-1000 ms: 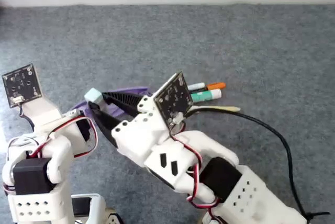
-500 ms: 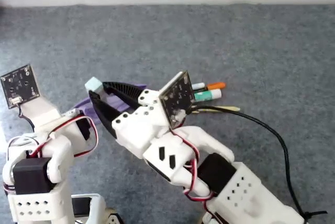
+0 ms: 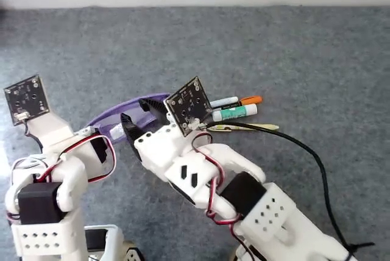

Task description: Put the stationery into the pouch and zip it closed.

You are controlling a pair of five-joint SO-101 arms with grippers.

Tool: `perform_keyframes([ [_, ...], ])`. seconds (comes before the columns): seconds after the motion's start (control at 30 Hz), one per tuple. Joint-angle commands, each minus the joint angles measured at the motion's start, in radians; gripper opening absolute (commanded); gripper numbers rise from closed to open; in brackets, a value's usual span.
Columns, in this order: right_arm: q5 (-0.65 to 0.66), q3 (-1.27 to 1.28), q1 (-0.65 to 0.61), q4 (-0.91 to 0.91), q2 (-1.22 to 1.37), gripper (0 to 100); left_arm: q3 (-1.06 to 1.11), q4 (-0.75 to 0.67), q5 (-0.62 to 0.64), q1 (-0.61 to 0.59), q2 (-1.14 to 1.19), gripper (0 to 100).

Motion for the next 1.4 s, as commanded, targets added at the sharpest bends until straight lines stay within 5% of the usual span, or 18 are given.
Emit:
perform_keyframes([
  [0.0, 0.008, -0.087, 0.064, 0.067, -0.090, 10.2, -0.033, 0.006, 0.012, -0.003, 0.020, 1],
  [0.3, 0.026, -0.086, 0.466, 0.421, -0.143, 1.3, -0.031, 0.006, 0.012, -0.003, 0.020, 1],
  [0.53, 0.316, -0.091, 0.668, 0.565, 0.087, 1.2, -0.031, 0.006, 0.012, -0.003, 0.020, 1],
  [0.73, 0.583, -0.100, 0.682, 0.559, 0.360, 2.7, 0.007, -0.002, 0.012, -0.003, 0.020, 1],
  [0.97, 0.594, -0.267, 0.622, 0.570, 0.628, 24.7, 0.010, -0.002, 0.012, -0.003, 0.020, 1],
  [1.37, 0.652, -0.585, 0.553, 0.572, 1.078, 24.7, 0.010, -0.002, 0.012, -0.005, 0.020, 1],
])
